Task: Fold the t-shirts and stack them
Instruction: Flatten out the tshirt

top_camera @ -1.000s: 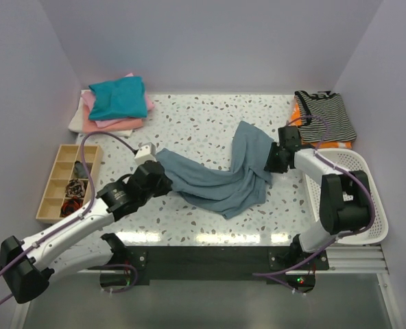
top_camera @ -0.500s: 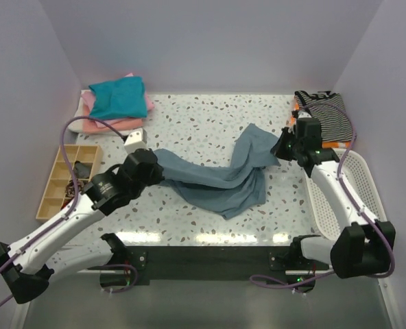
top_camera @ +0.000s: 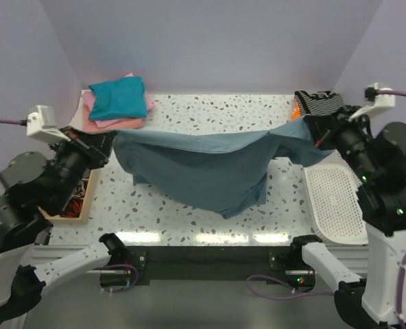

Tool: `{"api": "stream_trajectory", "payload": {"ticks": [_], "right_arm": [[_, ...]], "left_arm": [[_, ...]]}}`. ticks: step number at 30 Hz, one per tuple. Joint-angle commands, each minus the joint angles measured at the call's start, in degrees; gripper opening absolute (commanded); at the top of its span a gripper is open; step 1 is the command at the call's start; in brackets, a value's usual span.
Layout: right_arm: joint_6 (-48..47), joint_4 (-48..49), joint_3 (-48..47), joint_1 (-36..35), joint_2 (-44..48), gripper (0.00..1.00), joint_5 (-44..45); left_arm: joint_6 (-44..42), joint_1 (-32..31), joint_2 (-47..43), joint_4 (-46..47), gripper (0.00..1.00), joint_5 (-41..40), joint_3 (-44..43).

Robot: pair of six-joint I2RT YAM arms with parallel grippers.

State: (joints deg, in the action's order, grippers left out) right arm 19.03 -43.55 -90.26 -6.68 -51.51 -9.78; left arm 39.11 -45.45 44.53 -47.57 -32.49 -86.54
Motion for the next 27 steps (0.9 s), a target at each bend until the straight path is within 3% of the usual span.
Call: {"api": "stream_trajectory", "payload": {"ticks": [1, 6, 11, 14, 17, 20, 21, 27], "right_arm": [[-2.41, -11.36, -17.37, 0.17, 2.9, 0.0, -3.22], [-3.3, -19.38, -33.91, 0.09, 2.28, 0.0, -9.63], [0.65, -17.62, -42.18, 0.09, 2.03, 0.0, -15.61], [2.5, -13.08, -42.9, 0.0, 2.72, 0.0, -18.34], [2.51, -10.51, -37.03, 0.09, 3.08, 0.0, -17.38], [1.98, -6.14, -25.0, 0.09, 2.99, 0.0, -14.14], [2.15, -4.11, -17.05, 0.09, 3.25, 0.0, -13.26], [2.33, 9.26, 4.79, 0.0, -2.09, 0.0, -5.26]], "left_arm": [[-4.56, -0.16, -1.64, -0.94, 0.0, 7.86, -6.26], [-5.45, -0.08, -5.86, -0.15, 0.0, 16.48, -10.04], [-6.24, 0.45, -5.77, -1.03, 0.0, 24.39, -19.96], [-6.5, 1.77, -5.25, -2.7, 0.0, 23.97, -22.78], [-6.33, 2.38, -4.9, -3.76, 0.0, 22.04, -21.22], [-5.98, 2.38, -4.02, -2.97, 0.0, 19.15, -15.78], [-5.8, 2.39, -3.93, -2.36, 0.0, 18.17, -13.94], [-4.14, 2.38, -1.38, 4.49, 0.0, 4.29, 5.31]]}}
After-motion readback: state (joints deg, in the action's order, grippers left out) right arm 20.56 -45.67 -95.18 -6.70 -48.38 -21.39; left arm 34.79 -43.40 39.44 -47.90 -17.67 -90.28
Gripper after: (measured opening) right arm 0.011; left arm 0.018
